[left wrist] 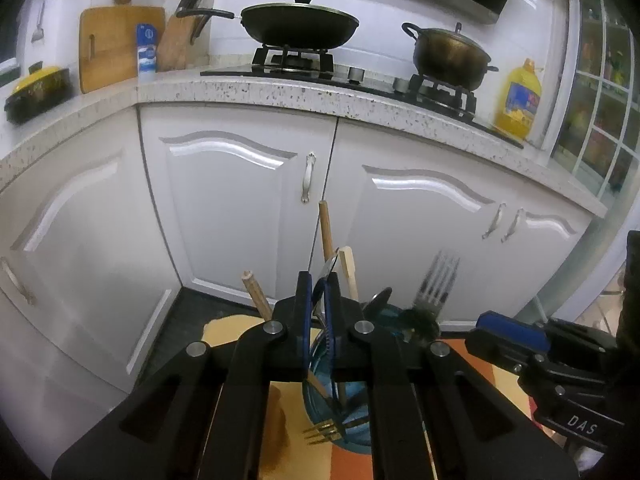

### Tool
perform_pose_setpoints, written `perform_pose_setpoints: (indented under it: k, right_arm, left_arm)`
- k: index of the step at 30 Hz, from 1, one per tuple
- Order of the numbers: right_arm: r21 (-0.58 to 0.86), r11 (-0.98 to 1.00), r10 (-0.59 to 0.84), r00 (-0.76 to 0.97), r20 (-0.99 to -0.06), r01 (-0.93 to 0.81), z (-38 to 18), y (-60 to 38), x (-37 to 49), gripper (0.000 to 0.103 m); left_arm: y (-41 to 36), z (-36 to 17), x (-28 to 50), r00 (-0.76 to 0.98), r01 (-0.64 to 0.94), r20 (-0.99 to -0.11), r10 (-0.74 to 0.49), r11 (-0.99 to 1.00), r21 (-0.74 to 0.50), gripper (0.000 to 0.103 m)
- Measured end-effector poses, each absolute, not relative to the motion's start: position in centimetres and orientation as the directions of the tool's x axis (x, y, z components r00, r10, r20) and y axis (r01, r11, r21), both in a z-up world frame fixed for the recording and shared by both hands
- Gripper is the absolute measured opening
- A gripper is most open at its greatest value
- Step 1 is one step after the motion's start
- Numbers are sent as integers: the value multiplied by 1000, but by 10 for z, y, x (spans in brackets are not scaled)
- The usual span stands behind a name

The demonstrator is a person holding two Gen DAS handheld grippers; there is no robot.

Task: Organize utensils
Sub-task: 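Open both tools to release the spoon and fork into the holder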

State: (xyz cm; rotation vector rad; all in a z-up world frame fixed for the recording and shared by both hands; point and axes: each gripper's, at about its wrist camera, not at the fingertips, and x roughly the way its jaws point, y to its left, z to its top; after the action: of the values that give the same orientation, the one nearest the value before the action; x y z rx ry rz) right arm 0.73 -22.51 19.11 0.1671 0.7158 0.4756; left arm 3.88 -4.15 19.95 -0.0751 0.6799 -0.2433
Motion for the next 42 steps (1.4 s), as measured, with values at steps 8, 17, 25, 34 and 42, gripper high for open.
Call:
perform_pose_setpoints:
  k: [8, 17, 25, 34, 42]
  right_arm:
    - [314, 881, 474, 652, -592, -354, 191, -230, -1, 21]
    - [312, 880, 474, 638, -607, -357, 188, -227, -12, 25]
    - [309, 890, 455, 641, -618, -335, 185, -228, -22, 26]
    - [307, 898, 441, 637, -632, -316, 184, -235, -43, 27]
    - [308, 904, 427, 633, -645, -296, 179, -251, -68, 28]
  left_arm:
    - [-41, 206, 26, 763, 206, -593, -257, 966, -153, 40]
    - [-42, 217, 9, 793, 189, -565, -230, 973, -130, 47]
    - [-42, 226, -11, 817, 176, -539, -205, 979, -106, 50]
    - [-47, 222, -33, 805, 179, -555, -210, 978, -111, 50]
    - [-62, 219, -56, 797, 203, -562, -223, 974, -99, 51]
